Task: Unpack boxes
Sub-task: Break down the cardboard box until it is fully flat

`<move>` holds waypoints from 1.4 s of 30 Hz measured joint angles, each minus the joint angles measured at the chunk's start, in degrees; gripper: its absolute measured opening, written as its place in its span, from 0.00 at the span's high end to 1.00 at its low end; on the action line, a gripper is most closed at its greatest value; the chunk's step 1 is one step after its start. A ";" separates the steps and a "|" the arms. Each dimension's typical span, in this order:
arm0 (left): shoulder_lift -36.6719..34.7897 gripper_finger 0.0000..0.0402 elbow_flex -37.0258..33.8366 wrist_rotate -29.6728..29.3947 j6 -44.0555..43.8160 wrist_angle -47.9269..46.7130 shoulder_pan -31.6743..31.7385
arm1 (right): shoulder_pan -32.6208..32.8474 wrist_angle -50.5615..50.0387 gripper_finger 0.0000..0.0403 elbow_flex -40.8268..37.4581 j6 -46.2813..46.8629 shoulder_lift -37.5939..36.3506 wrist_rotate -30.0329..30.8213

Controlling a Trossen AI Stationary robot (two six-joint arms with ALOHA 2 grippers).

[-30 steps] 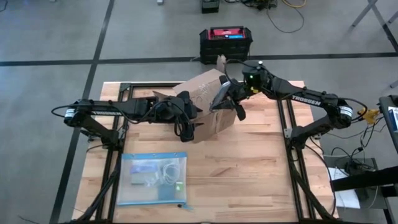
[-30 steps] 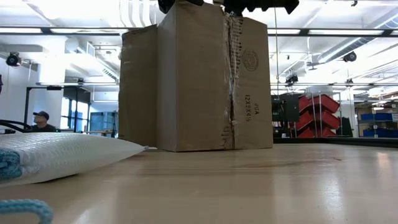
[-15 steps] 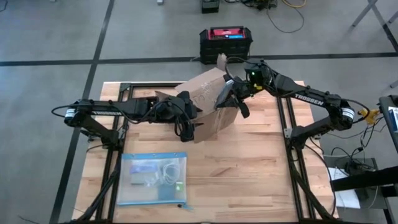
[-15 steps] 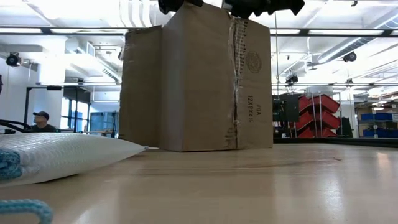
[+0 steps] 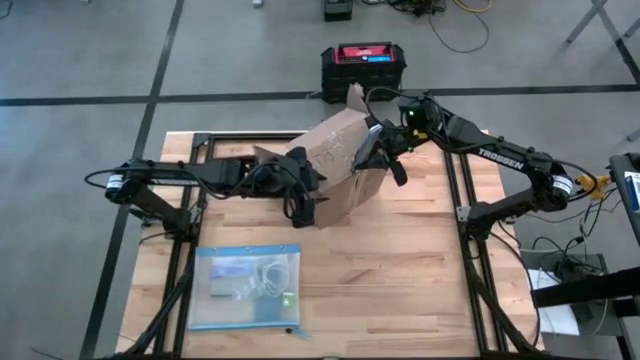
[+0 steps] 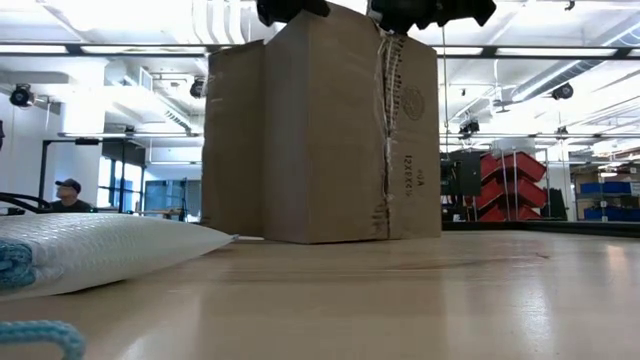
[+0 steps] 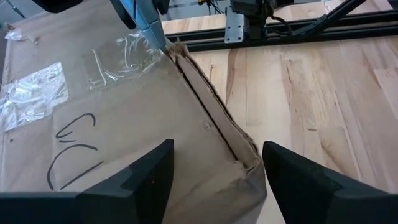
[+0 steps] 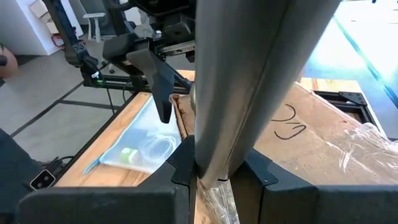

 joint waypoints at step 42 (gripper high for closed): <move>0.60 0.42 -0.11 0.07 0.06 -0.22 0.00 | -2.48 4.64 0.88 -0.01 2.11 2.20 -7.60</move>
